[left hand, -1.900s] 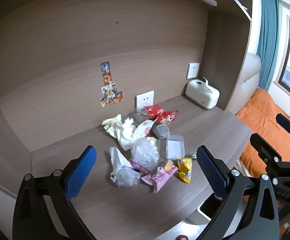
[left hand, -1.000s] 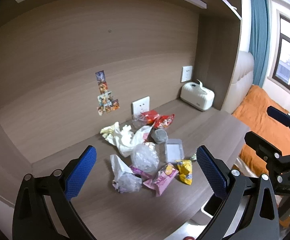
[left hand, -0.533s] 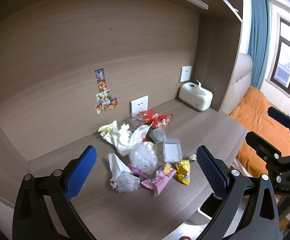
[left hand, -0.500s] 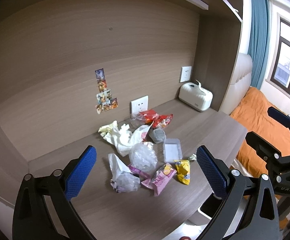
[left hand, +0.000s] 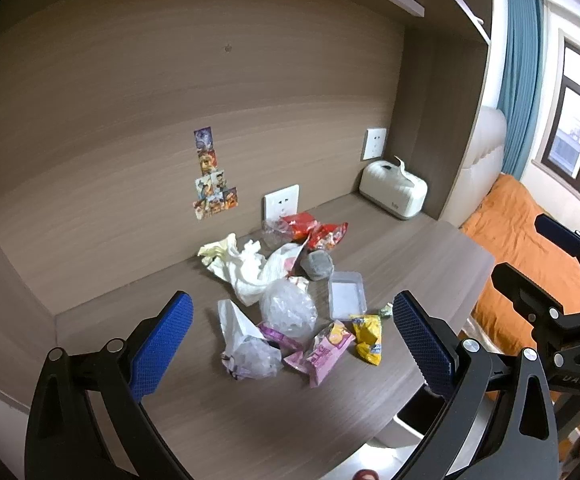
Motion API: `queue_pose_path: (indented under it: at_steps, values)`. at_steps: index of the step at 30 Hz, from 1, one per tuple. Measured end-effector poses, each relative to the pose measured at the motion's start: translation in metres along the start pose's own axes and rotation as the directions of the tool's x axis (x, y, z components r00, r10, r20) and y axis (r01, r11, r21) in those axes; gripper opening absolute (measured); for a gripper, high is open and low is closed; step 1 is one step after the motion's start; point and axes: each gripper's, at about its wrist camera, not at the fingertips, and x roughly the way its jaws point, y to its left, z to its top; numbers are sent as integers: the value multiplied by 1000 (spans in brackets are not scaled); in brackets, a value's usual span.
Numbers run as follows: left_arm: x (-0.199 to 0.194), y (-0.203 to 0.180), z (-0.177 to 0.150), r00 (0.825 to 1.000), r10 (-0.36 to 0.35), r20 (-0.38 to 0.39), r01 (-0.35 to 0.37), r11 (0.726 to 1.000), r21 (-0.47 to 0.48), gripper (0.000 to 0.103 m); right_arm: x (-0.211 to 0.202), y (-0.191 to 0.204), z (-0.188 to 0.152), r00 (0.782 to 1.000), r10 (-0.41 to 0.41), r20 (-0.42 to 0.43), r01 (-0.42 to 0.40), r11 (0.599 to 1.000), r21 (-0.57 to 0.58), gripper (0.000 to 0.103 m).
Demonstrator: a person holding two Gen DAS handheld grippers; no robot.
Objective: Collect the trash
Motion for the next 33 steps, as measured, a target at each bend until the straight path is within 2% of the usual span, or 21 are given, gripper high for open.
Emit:
queue_pose_path:
  at_steps: [17,22,28,33]
  values:
    - [3,10,-8,1000,-1,17,1,1000,7,98,11,3,2,1000,9,-14,-8,1000,8,99]
    - [11,23,-11,1000,-8,8,8,1000,-11,98,27,10,1,999,19,-44,-19,1000,-3,99]
    - [25,37,-19,1000,20,-15,-20,1000,5,98,49,25,-2,996,48,-76,-50,999,-14,99]
    - [51,53,-31,999,-1,-35,2,1000,16,98,79,35,-5,988,114,-106,-112,993,19,99]
